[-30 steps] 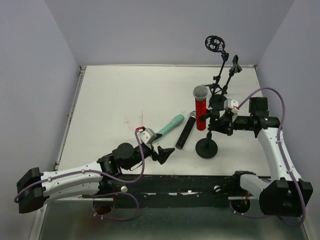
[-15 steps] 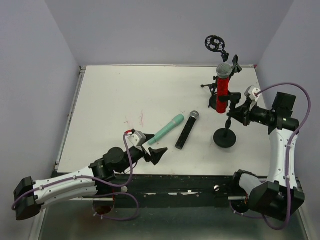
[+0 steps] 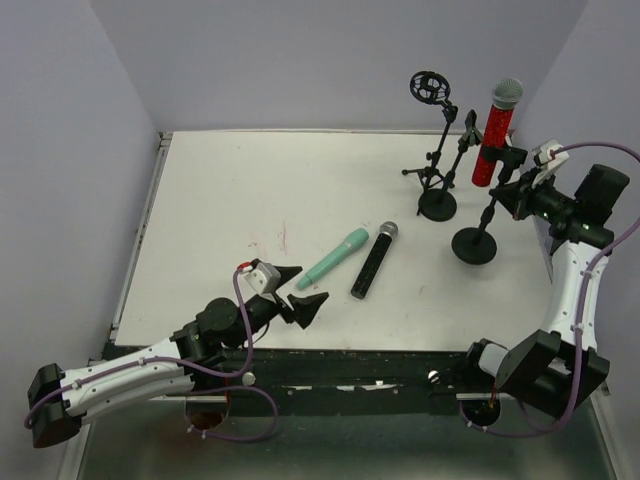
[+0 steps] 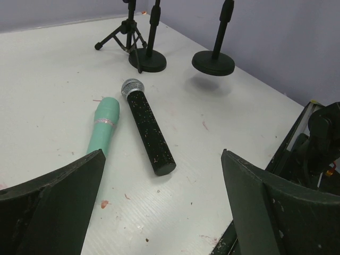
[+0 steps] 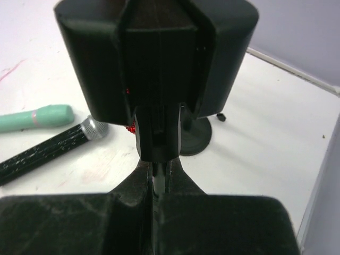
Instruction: Attach the microphones to the stand
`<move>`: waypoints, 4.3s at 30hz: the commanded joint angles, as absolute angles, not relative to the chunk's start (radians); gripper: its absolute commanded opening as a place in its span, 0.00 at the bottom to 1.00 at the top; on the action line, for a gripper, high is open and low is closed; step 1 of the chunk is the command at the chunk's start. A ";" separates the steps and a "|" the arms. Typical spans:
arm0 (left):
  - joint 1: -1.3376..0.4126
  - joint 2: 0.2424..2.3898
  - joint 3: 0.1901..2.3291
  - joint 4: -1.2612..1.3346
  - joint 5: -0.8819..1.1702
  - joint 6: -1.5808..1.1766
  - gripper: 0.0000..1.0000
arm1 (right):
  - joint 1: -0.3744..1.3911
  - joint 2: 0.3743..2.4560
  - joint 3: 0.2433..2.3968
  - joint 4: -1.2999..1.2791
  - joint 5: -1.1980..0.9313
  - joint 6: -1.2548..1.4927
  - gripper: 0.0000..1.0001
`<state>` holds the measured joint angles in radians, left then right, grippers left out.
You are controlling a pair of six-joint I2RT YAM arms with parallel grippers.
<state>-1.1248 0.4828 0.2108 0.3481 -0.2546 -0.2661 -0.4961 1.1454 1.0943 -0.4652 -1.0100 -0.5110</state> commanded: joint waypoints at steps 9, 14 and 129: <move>-1.106 0.459 0.212 0.308 -0.275 -0.252 0.98 | -0.506 1.337 1.002 0.318 -0.824 -0.276 0.00; -1.103 0.459 0.225 0.282 -0.282 -0.252 0.98 | -0.506 1.425 0.928 0.641 -0.815 -0.177 0.00; -0.945 0.469 0.314 0.189 -0.075 -0.426 0.98 | -0.173 1.713 0.848 0.992 -0.575 -0.040 0.38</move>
